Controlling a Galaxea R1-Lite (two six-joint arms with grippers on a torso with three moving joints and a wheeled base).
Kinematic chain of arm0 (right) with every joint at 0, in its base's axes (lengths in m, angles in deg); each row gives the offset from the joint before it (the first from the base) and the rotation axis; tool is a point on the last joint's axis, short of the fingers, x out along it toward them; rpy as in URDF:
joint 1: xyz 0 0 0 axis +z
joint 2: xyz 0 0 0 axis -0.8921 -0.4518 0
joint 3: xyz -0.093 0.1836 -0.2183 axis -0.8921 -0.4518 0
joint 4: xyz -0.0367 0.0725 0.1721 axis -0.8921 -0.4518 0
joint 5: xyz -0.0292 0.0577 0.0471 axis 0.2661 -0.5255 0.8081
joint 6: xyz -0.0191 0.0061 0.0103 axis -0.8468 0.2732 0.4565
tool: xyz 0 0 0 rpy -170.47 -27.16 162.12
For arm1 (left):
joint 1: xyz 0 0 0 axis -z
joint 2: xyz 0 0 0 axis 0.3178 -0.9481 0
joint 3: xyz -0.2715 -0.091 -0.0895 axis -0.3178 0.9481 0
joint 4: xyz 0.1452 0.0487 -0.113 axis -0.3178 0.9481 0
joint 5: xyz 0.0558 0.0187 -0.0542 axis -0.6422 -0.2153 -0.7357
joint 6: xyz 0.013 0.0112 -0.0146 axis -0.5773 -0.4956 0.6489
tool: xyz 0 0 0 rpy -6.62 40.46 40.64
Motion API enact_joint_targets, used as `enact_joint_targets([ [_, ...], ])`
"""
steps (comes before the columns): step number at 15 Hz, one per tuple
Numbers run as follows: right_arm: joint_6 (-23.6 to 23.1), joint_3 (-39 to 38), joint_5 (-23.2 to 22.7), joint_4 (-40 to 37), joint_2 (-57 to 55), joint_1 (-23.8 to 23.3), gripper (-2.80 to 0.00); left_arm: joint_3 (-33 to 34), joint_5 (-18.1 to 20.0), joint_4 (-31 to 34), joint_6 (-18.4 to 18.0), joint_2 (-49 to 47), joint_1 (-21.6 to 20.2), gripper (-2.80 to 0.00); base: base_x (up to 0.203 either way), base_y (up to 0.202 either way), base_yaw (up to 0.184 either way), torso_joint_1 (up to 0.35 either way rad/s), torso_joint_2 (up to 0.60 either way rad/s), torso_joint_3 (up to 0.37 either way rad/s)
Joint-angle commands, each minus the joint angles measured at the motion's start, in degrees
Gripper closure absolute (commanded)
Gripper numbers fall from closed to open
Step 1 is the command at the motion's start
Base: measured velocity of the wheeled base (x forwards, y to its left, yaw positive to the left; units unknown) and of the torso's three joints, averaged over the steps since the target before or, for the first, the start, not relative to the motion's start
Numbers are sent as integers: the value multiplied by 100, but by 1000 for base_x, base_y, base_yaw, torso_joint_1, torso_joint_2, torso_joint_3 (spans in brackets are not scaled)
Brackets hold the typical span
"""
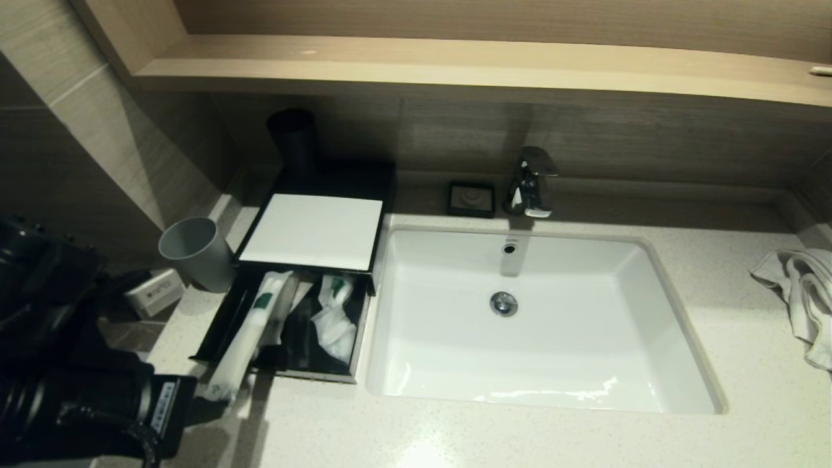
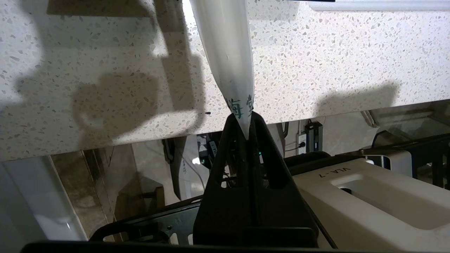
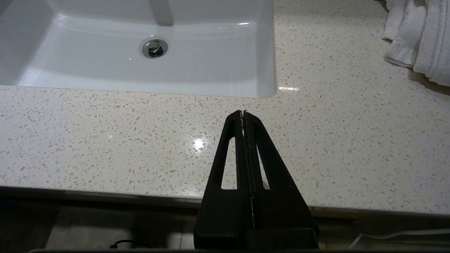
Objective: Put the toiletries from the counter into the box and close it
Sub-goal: Place the bathroom toiletry into the drawer
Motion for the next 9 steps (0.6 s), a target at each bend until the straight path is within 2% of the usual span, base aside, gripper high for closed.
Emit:
enact_joint_targets([
  [1,-4,0,-6,-1,0,2,0,-15,2,1,9,-113,7,0,0,0,0,0,0,0],
  [9,-4,0,-7,-1,0,2,0,-13,81,-215,-2,-436,7,0,0,0,0,0,0,0],
])
